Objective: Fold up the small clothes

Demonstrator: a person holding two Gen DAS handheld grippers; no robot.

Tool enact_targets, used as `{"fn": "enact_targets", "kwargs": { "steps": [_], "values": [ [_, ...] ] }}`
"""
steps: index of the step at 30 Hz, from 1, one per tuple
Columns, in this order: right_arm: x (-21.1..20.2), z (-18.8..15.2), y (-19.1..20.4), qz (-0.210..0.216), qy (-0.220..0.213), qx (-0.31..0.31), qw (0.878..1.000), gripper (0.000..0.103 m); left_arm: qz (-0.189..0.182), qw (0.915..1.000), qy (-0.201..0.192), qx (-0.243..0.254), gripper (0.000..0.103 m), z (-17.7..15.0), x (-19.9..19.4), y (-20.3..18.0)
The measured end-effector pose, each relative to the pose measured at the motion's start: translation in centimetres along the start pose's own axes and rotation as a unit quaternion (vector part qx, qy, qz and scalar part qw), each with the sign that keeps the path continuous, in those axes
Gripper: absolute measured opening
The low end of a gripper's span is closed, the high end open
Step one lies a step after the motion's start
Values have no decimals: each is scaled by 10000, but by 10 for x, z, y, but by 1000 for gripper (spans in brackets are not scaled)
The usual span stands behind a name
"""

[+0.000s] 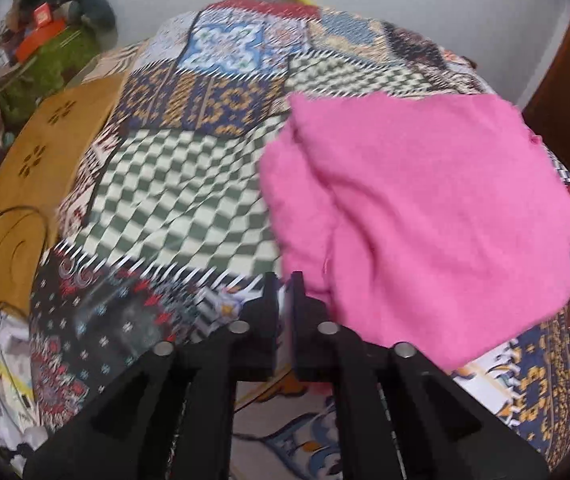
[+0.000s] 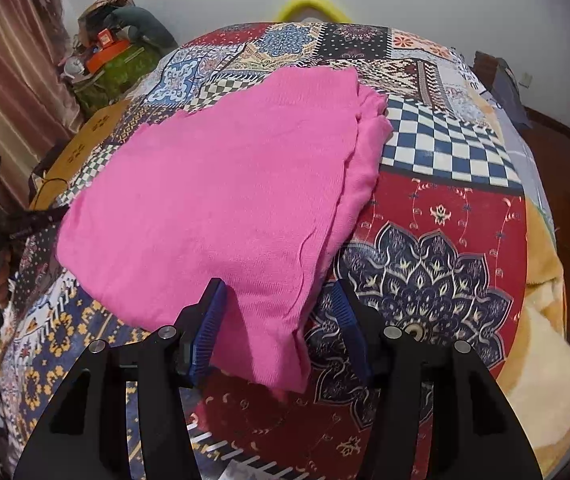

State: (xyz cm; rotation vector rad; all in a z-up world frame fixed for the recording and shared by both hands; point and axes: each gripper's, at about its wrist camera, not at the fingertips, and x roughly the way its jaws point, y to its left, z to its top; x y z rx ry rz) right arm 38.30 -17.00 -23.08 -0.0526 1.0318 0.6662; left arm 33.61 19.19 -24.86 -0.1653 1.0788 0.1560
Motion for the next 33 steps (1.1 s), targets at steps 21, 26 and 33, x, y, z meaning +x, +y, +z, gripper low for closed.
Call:
{"fn": "enact_targets", "kwargs": {
  "steps": [21,26,33],
  "values": [
    [-6,-16,0,262,151,250,9992,29,-762,9941,-49,-765,57,10,-3,8],
    [5,-21,9,282,179,137,9993,36,-712,9953,110,-649,56,6,17,-6],
    [8,-13,6,285,20,164,9995,7,-618,9980,-5,-127,15,3,6,-29]
  ]
}}
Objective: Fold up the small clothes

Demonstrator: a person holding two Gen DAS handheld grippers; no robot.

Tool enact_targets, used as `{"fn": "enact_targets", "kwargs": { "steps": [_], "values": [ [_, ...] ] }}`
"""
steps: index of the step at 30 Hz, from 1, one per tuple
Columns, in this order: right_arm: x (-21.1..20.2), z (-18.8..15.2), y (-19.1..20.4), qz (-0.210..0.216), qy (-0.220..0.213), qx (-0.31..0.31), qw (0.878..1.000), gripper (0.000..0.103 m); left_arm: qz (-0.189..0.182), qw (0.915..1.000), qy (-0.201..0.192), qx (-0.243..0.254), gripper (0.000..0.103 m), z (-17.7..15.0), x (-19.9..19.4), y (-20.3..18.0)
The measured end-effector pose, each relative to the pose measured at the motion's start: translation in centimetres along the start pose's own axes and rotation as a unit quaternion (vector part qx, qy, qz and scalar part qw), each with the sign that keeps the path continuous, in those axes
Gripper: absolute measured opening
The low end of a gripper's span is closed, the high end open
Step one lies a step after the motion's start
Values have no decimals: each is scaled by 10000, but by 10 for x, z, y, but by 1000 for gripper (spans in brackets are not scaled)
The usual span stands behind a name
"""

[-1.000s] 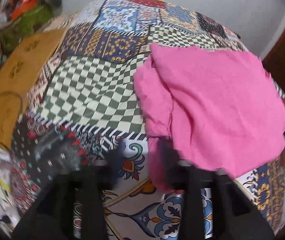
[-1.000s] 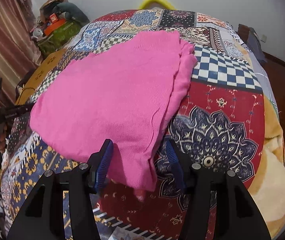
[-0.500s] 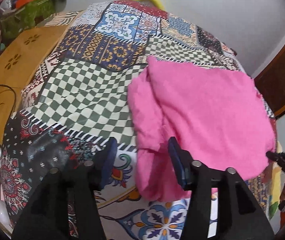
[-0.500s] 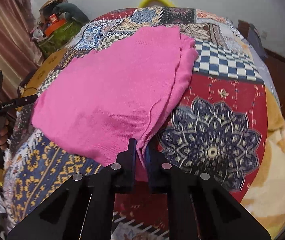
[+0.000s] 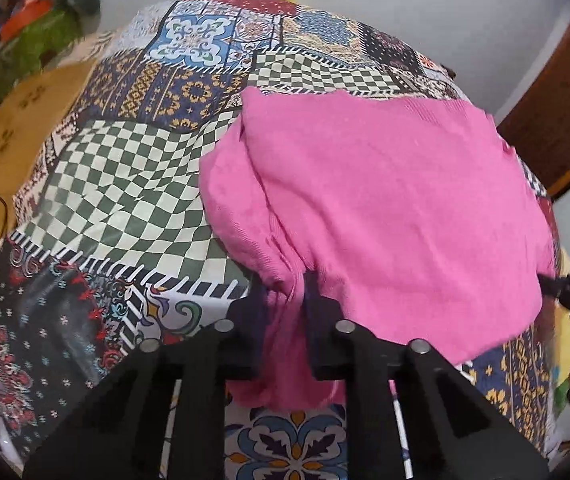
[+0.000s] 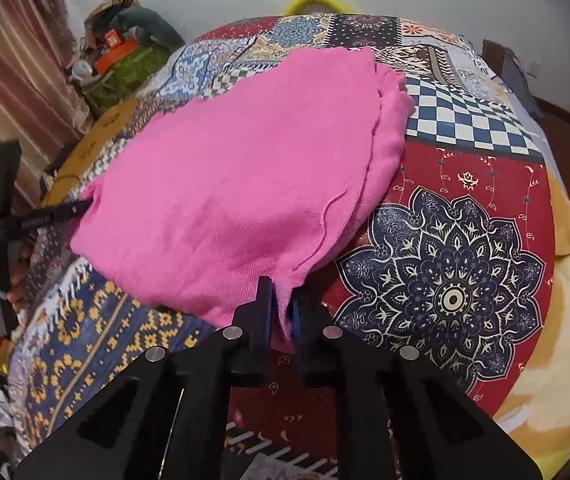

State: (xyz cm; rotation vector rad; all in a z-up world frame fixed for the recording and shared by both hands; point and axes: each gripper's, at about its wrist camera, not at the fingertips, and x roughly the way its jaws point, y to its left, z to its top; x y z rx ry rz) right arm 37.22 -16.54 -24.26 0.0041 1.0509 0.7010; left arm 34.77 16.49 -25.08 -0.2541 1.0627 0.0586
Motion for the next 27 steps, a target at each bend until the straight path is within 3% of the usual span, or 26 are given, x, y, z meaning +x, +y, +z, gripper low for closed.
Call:
{"fn": "enact_targets", "kwargs": {
  "steps": [11,15,19,20,23,27],
  "values": [
    [-31,4,-20,-255,-221,28,9994,6,-601,9967,541,-61,12,-52,-30,-18],
    [-38,10,-25,-385,-276,-54,9989,6,-423,9982,390,178,15,-63,-52,-32],
    [-36,15,-28,-573,-283,-203,9978,5,-43,9999,-4,110,50,-48,-69,-17],
    [-35,18,-29,-626,-282,-253,9973,5,142,9997,-154,94,54,-40,-71,-11],
    [-31,26,-35,-743,-231,-314,9965,5,342,9989,-322,-11,54,-11,-63,9],
    [-29,40,-46,-920,-202,-335,9950,5,330,9991,-251,-22,54,24,-34,25]
  ]
}}
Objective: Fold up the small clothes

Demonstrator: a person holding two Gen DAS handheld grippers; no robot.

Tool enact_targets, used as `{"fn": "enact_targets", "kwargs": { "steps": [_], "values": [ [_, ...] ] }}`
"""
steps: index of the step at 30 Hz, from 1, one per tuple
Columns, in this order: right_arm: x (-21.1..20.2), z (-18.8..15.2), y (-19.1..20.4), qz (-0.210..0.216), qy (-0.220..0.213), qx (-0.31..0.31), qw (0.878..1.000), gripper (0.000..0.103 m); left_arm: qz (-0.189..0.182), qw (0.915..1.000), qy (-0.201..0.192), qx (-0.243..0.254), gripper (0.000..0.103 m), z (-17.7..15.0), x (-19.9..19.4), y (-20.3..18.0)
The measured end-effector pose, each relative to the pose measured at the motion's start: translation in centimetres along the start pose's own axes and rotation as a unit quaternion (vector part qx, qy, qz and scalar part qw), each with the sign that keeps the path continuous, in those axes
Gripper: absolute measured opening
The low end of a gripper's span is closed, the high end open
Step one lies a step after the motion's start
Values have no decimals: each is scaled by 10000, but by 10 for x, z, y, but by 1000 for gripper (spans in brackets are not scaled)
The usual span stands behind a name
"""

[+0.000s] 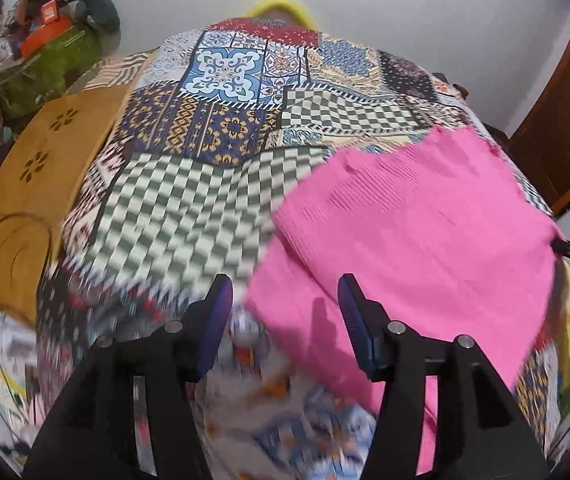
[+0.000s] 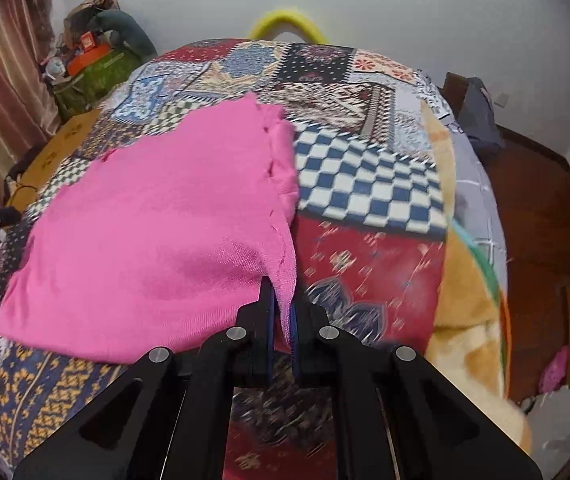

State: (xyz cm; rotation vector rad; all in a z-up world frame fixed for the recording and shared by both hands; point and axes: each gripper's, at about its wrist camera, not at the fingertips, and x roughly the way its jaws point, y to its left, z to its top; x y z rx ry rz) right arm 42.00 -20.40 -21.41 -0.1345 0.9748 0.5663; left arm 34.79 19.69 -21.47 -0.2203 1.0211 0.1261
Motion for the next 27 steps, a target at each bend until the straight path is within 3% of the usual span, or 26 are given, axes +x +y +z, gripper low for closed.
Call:
{"fn": "enact_targets", "kwargs": {
  "steps": [8,10,12,13,14,16,18,20,22,27],
  "values": [
    [14,28,-28,-241,21,123,9996,4,-736,9959,483,217,60,46,86,-16],
    [16,30,-30,-217,29,127,9997,4,-737,9962,336,310,60,46,87,-22],
    [16,30,-30,-138,36,177,9997,4,-858,9953,244,387,43,45,87,-24],
    [17,30,-28,-83,85,168,9998,4,-1025,9937,247,372,23,44,86,-24],
    [18,30,-27,-83,102,158,9998,4,-1068,9933,241,361,14,42,84,-23],
    [16,29,-23,-84,136,178,9997,6,-901,9949,230,394,14,39,79,-23],
    [13,29,-19,-73,177,212,9996,15,-733,9960,227,452,13,33,75,-22],
    [4,27,-13,-92,121,204,9997,40,-646,9969,261,365,13,23,67,-15],
    [-5,24,-3,-72,29,134,9999,52,-540,9976,336,260,13,13,60,-8],
    [-24,8,27,230,40,-1,9997,55,-319,9977,587,146,13,-20,35,5]
  ]
}}
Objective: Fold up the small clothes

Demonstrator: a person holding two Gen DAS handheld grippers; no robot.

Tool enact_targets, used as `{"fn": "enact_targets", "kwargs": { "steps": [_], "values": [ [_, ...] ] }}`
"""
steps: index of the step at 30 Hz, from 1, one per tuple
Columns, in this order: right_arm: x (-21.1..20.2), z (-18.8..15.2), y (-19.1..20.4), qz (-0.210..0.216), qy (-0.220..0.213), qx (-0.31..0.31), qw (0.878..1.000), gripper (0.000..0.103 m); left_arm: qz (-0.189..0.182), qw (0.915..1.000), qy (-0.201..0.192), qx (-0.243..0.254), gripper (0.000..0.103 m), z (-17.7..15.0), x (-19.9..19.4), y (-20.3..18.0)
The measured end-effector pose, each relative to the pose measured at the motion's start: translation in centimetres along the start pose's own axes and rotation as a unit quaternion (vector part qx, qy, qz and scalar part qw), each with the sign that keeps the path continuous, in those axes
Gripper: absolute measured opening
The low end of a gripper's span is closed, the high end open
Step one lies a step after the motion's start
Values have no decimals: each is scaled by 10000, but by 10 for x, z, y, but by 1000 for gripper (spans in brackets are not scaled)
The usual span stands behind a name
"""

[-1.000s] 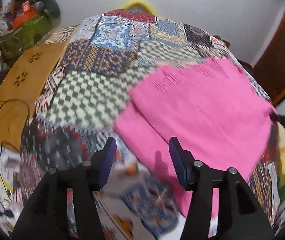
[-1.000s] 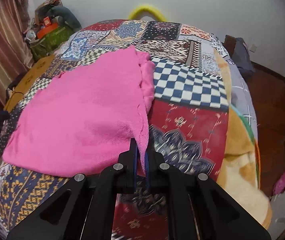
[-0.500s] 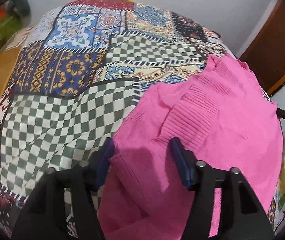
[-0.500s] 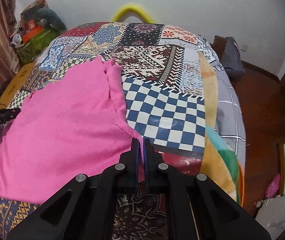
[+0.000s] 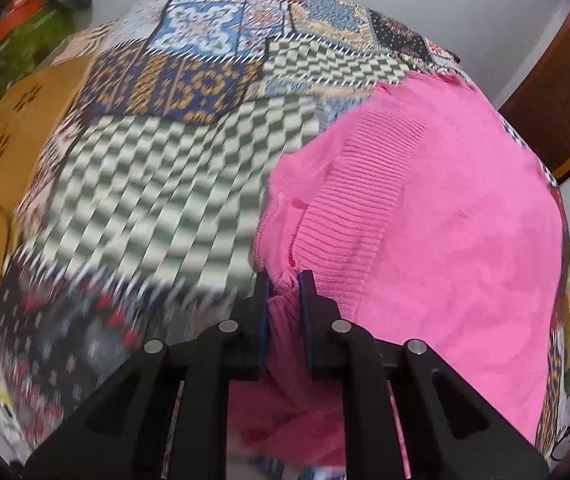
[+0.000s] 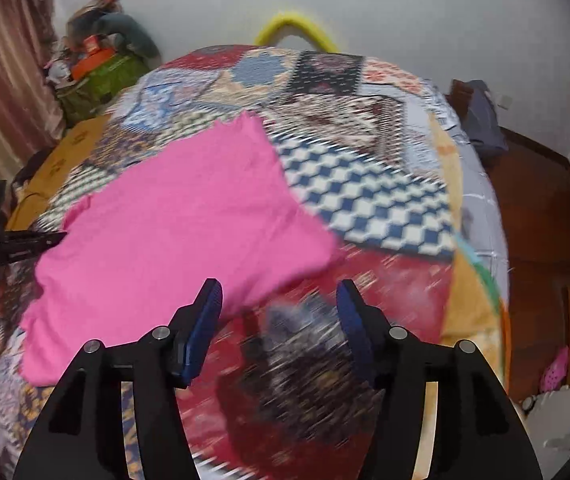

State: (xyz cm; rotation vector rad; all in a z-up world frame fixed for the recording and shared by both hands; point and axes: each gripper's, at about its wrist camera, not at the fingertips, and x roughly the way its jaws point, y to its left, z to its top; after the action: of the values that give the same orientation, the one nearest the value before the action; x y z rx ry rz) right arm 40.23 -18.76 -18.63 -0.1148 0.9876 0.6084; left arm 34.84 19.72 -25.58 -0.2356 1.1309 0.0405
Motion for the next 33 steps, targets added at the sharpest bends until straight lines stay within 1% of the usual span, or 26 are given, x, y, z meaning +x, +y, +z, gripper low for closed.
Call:
{"fn": "enact_targets", "kwargs": {
  "steps": [2,4,5,7,8,10,12,14,16,21,22,23,24,25,26,28,31,33],
  "values": [
    [-4,-9,16,140,61,-84,9998,55,8,10000,82,-20,13,-18,-12,0],
    [-6,-19,34,229,105,-220,9994,55,-103,9998,172,-71,13,-32,-21,-1],
    [-8,-23,40,274,120,-267,9992,55,-217,9994,267,-80,13,-43,-26,-4],
    [-10,-31,54,378,156,-345,9986,55,-278,9989,370,13,13,-60,-30,-15],
    [-10,-35,60,433,167,-358,9983,55,-251,9988,391,136,13,-71,-34,-24],
    [-11,-45,69,593,215,-312,9975,55,-135,9989,294,336,13,-86,-43,-38],
    [-8,-54,79,749,291,-271,9964,55,-197,9990,181,360,13,-96,-56,-47],
    [-2,-62,90,867,374,-248,9952,55,-212,9992,99,335,13,-100,-63,-50],
    [7,-70,101,1052,521,-240,9928,55,-95,9992,0,380,13,-102,-67,-52],
    [29,-80,119,1202,726,-221,9898,55,76,9994,-206,269,13,-101,-72,-44],
    [32,-81,120,1214,688,-176,9901,47,138,9991,-271,285,13,-101,-73,-43],
    [32,-82,120,1216,615,-183,9905,36,199,9988,-337,303,13,-102,-74,-42],
    [33,-81,122,1228,598,-220,9904,29,247,9985,-381,313,13,-102,-76,-40],
    [33,-81,123,1236,604,-250,9902,12,269,9983,-400,322,13,-101,-76,-39],
    [33,-80,123,1265,625,-261,9896,6,295,9981,-424,332,13,-101,-77,-38],
    [33,-81,127,1255,649,-389,9892,5,315,9981,-442,295,13,-100,-78,-35],
    [30,-84,132,1058,641,-676,9900,3,211,9988,-401,165,13,-101,-79,-32],
    [27,-87,125,975,666,-703,9905,3,103,9992,-357,147,13,-104,-79,-36]
  ]
}}
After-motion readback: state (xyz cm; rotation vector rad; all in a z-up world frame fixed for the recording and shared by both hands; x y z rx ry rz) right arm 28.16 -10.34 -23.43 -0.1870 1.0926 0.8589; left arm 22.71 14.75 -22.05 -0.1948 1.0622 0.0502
